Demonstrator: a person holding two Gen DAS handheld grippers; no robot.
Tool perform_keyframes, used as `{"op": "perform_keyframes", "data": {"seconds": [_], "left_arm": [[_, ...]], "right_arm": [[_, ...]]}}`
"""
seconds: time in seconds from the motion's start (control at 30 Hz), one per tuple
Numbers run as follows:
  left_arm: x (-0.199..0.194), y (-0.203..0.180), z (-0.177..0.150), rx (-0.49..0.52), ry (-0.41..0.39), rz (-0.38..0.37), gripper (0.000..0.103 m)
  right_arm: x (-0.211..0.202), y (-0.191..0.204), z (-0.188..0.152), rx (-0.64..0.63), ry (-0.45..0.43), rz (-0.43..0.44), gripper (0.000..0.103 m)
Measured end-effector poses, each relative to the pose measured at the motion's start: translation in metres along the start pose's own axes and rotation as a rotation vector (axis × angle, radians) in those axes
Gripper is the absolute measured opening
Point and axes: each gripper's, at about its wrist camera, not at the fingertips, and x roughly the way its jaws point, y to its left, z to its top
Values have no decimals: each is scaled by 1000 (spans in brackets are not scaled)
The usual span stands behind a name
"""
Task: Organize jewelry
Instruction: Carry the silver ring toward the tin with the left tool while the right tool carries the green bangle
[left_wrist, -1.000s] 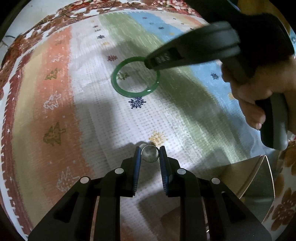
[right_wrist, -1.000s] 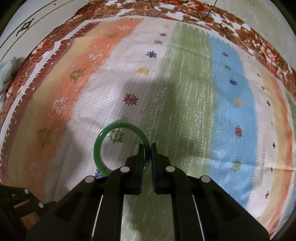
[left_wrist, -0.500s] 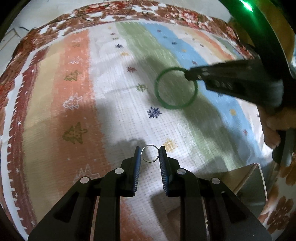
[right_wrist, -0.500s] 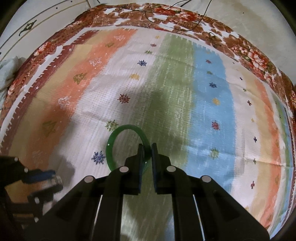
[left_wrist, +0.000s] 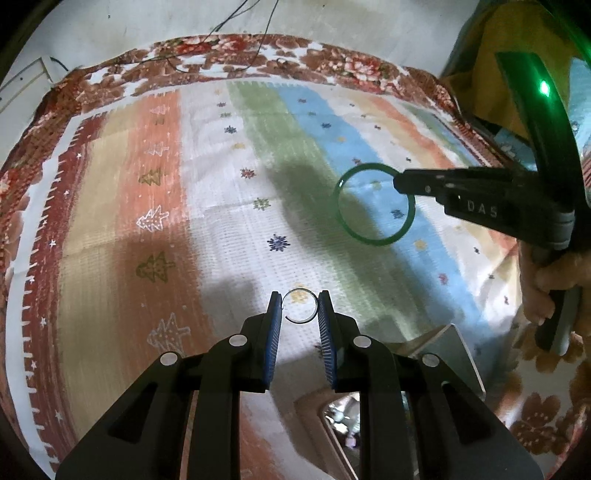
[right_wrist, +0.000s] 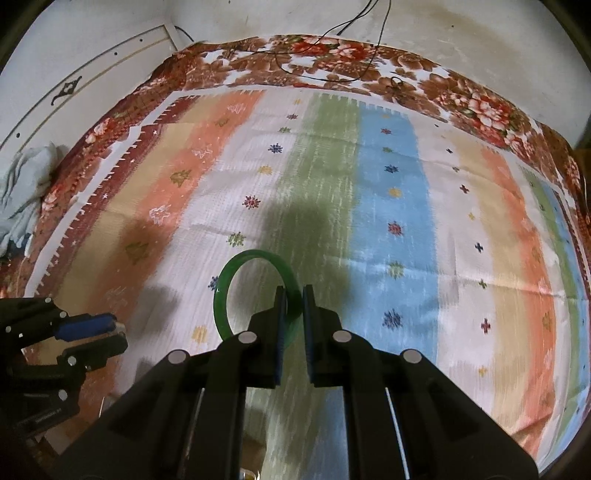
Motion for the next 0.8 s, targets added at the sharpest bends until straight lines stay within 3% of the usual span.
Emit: {"op": "perform_keyframes", "data": {"seconds": [0.27,0.8], "left_arm": [[-21,-14,-9,12,-40,-20,20],[-54,-28,-38,-33,-140,55,20]], "right_arm": [[-36,-1,-26,6,-40,32,10],[-83,9,-70,-29,-110,67,10]]}}
